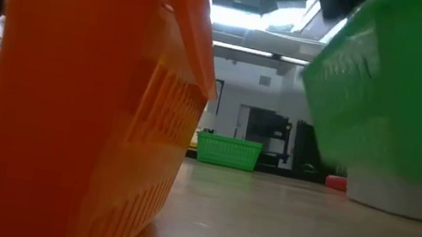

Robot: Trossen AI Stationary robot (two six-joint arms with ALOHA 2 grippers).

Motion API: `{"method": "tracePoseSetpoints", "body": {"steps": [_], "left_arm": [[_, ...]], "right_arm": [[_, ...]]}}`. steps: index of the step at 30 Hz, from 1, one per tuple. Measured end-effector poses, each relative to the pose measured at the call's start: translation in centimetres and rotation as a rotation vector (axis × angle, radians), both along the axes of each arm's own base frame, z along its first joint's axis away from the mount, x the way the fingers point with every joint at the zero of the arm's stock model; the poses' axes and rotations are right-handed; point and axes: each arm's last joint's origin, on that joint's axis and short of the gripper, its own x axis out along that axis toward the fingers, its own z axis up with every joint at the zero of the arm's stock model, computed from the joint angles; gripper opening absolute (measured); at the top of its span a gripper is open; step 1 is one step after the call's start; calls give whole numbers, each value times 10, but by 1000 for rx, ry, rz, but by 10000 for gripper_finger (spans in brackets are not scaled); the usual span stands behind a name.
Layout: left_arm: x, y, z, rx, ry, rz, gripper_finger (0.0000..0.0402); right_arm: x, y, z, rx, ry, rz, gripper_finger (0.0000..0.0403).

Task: Stack baskets by color
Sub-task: Stack the bottom green bin onto the other green bins

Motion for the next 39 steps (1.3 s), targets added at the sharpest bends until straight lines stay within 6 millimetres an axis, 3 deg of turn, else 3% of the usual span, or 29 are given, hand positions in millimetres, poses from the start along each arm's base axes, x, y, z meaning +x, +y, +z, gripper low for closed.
{"method": "tracePoseSetpoints", "body": {"steps": [7,11,15,18,25,31,35,39], "left_arm": [[0,0,0,-2,0,0,0],[0,0,0,-3,-1,-1,0],[0,0,0,-4,-1,-1,0],[0,0,0,-4,0,0,0],[0,0,0,-4,0,-1,0],[0,0,0,2,2,0,0],[0,0,0,2,2,0,0],[0,0,0,-5,0,-1,0]], "right_arm": [[8,-36,81,-517,-105,73,1],[8,-62,117,-837,-154,91,0],[19,-95,142,-979,-188,120,0],[28,-132,154,-1010,-165,97,0],[42,-238,159,-922,-131,43,0],[41,-339,153,-641,-340,44,0],[38,-401,134,-535,-463,13,0],[35,-450,97,-439,-493,62,0]]}}
